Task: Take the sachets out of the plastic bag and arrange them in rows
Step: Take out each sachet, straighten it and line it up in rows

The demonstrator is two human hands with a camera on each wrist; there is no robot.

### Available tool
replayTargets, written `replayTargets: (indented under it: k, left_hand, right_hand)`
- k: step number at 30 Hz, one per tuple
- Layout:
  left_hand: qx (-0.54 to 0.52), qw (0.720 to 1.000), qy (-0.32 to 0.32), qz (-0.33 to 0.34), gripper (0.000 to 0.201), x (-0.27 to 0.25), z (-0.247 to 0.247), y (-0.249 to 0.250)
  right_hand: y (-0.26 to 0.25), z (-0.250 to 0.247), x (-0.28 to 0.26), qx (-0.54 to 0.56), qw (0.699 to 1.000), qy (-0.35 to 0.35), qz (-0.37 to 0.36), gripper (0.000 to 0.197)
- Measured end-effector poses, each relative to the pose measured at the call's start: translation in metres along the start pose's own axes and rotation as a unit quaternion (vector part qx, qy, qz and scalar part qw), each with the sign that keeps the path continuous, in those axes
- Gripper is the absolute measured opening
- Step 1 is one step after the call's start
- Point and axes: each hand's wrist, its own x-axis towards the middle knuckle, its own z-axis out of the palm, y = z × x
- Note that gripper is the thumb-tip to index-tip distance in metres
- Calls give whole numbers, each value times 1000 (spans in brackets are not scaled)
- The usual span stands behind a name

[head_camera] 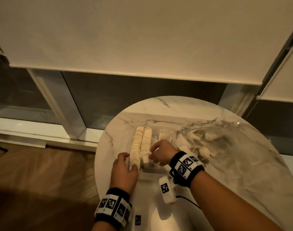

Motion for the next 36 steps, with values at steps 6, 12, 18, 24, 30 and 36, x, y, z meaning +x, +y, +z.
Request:
replayTargets:
  k: [6,12,18,24,30,36]
  left_hand:
    - [-23,1000,-15,-4,41,3,1,-2]
    - [-33,999,-17,7,42,4,1,-5]
    - [17,999,-1,32,44,3,2,-10]
    - [214,961,51,170,29,-7,-4,2]
    - [375,908,-27,185,55,-13,-5,14]
    - [395,900,-110,148,58,-19,6,13]
  right_hand:
    - [1,11,18,-32,998,-10,46,19]
    - [-1,21,23,-73,996,-3,51,19]
    - [0,26,23,-108,993,18,43,19]
    - [3,25,21,-92,995,17,40,14]
    - [3,25,21,-107,994,12,10,16]
    - [4,25,22,-100,994,29,13,14]
